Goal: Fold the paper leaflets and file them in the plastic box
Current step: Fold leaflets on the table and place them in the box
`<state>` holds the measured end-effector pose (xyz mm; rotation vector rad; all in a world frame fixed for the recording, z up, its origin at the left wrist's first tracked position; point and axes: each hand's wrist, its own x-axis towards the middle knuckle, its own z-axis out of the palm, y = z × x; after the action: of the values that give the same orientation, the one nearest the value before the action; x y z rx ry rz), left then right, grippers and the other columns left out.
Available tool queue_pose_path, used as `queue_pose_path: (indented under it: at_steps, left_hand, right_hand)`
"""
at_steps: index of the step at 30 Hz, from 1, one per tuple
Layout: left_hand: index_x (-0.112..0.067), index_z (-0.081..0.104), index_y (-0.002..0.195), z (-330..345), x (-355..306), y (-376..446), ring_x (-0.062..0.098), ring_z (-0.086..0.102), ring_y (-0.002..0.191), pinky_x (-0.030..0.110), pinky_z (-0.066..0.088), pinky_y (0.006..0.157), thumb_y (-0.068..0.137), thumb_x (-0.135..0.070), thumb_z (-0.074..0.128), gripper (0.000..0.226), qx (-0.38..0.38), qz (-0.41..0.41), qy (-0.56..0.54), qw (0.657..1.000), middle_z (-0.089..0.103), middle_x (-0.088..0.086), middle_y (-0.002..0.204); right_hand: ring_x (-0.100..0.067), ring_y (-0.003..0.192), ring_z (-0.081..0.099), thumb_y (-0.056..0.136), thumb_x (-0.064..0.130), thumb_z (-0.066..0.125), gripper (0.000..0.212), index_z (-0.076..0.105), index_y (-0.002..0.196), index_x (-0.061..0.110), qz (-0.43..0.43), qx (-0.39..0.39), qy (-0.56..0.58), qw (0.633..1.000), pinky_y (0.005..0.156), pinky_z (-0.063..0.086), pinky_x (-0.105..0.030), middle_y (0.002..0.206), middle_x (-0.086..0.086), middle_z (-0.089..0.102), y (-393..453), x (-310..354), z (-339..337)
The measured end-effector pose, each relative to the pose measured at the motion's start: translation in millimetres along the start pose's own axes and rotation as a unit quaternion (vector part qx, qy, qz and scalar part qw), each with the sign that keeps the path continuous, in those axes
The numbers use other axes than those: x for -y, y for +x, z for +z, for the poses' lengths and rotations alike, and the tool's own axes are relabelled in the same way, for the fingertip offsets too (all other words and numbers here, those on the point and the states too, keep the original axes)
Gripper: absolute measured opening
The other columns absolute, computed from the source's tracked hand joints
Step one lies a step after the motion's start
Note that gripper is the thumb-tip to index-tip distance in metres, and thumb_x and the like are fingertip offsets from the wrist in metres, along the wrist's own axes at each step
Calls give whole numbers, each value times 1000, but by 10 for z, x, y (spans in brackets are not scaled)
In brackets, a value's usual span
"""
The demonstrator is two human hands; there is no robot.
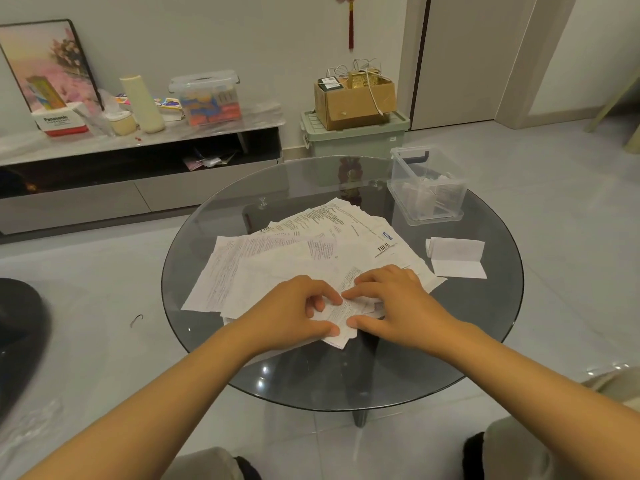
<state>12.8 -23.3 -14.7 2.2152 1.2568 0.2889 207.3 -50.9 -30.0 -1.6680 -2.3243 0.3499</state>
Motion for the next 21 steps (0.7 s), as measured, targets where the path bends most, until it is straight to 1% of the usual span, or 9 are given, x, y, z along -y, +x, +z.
queue_pose_path:
  at_steps: [3,5,8,10,12,14,16,18,21]
  left_hand:
    - [-33,63,112,-38,6,-9,9,55,84,15,46,80,79,-29,74,36,28,2,5,1000,53,-13,96]
    - [-33,62,116,-67,22,-14,8,54,87,16,47,84,78,-29,75,41,49,3,8,999,53,-13,99]
    - [-35,59,121,-95,32,-12,6,51,93,14,43,86,75,-35,77,49,77,14,26,997,46,-20,97]
    - [-35,58,123,-96,30,-7,3,47,96,11,37,84,74,-37,77,53,82,20,41,996,43,-21,100]
    - [-35,59,123,-91,30,-1,2,44,103,11,34,87,73,-37,78,54,83,29,49,995,44,-19,106]
    - [-34,59,123,-88,38,3,2,41,109,14,32,93,72,-38,78,55,87,41,56,994,44,-19,112]
    - [-34,59,124,-86,47,10,2,39,114,18,32,99,72,-39,78,55,91,49,63,993,44,-21,116]
    - [-34,59,124,-82,52,18,2,38,116,19,32,100,72,-40,77,55,91,56,72,992,45,-20,120]
    - [-32,59,125,-88,48,23,2,38,116,17,33,98,76,-40,74,52,95,69,91,989,47,-19,126]
  right_hand:
    - [-9,126,34,81,52,62,40,59,119,41,-18,29,20,999,98,17,-22,137,14,46,-6,-33,-65]
    - [-8,128,32,80,52,64,41,58,120,43,-22,49,30,998,104,19,-25,142,14,42,-15,-48,-96]
    - [-9,130,29,81,52,62,41,59,120,42,-31,51,14,998,106,18,-26,144,14,39,-37,-47,-103]
    - [-9,128,33,82,52,61,36,63,116,41,-47,32,-1,998,100,17,-22,140,14,44,-52,-45,-86]
    - [-9,122,38,83,47,62,28,68,109,37,-63,11,3,998,94,19,-18,131,13,53,-68,-47,-61]
    - [-12,115,46,86,42,62,22,72,103,32,-69,-8,14,997,92,25,-20,122,10,60,-86,-51,-25]
    - [-15,109,52,86,41,61,21,73,99,30,-75,-22,22,997,89,31,-23,115,8,64,-98,-60,6]
    - [-14,108,52,85,46,60,24,72,99,31,-77,-17,20,997,88,33,-22,115,9,63,-109,-56,-1]
    - [-8,112,47,83,49,62,28,70,105,34,-71,9,23,997,90,31,-17,121,13,59,-114,-57,-48]
